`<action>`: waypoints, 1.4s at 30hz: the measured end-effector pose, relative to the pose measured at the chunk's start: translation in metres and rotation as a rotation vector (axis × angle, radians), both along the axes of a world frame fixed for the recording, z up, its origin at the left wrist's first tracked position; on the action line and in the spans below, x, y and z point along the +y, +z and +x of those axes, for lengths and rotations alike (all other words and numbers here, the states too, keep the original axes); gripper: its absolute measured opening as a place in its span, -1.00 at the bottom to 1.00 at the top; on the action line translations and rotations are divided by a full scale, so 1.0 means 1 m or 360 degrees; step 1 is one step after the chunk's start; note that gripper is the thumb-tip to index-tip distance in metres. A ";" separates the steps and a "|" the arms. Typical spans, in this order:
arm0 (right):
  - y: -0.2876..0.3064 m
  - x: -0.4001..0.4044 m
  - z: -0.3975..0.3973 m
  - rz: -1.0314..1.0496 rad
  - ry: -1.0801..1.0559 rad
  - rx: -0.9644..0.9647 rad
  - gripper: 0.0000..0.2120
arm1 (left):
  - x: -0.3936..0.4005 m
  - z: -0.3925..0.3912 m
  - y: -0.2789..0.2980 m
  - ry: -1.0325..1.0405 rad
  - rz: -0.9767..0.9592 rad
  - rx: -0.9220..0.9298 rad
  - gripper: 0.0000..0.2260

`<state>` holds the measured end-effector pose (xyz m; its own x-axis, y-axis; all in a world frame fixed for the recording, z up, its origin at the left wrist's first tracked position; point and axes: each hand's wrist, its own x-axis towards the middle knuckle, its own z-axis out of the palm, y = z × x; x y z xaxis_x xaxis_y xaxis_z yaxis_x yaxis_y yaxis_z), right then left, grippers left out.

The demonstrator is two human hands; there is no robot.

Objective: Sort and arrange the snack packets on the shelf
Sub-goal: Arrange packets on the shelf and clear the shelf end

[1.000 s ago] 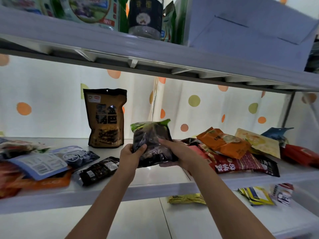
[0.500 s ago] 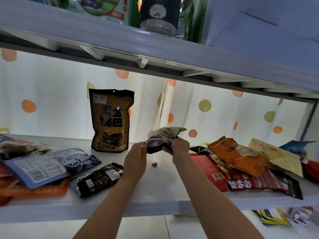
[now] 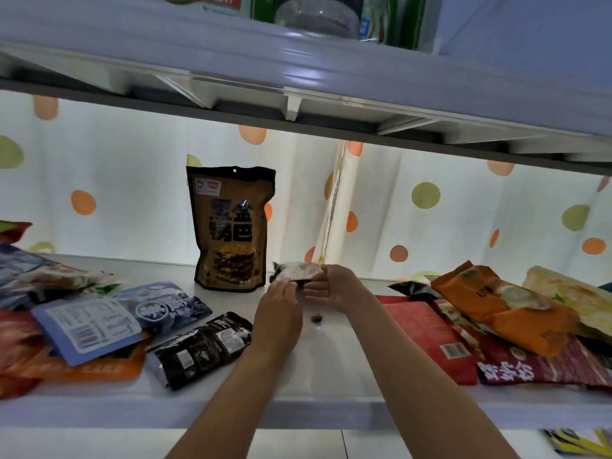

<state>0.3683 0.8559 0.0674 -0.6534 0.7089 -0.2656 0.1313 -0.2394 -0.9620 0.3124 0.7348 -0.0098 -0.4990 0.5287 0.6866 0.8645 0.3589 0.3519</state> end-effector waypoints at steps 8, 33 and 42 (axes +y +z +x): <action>-0.007 -0.006 0.064 0.1496 -0.0063 -0.0477 -0.81 | -0.008 0.012 0.010 -0.0123 -0.0070 0.0127 -0.65; -0.065 -0.053 0.246 0.2012 -0.0344 -0.0806 -0.35 | 0.002 0.162 0.016 -0.0713 -0.0380 -0.1100 -0.85; -0.087 -0.076 0.256 0.1398 -0.0697 -0.0466 -0.09 | -0.028 0.164 0.012 -0.1033 0.0295 -0.1949 -0.87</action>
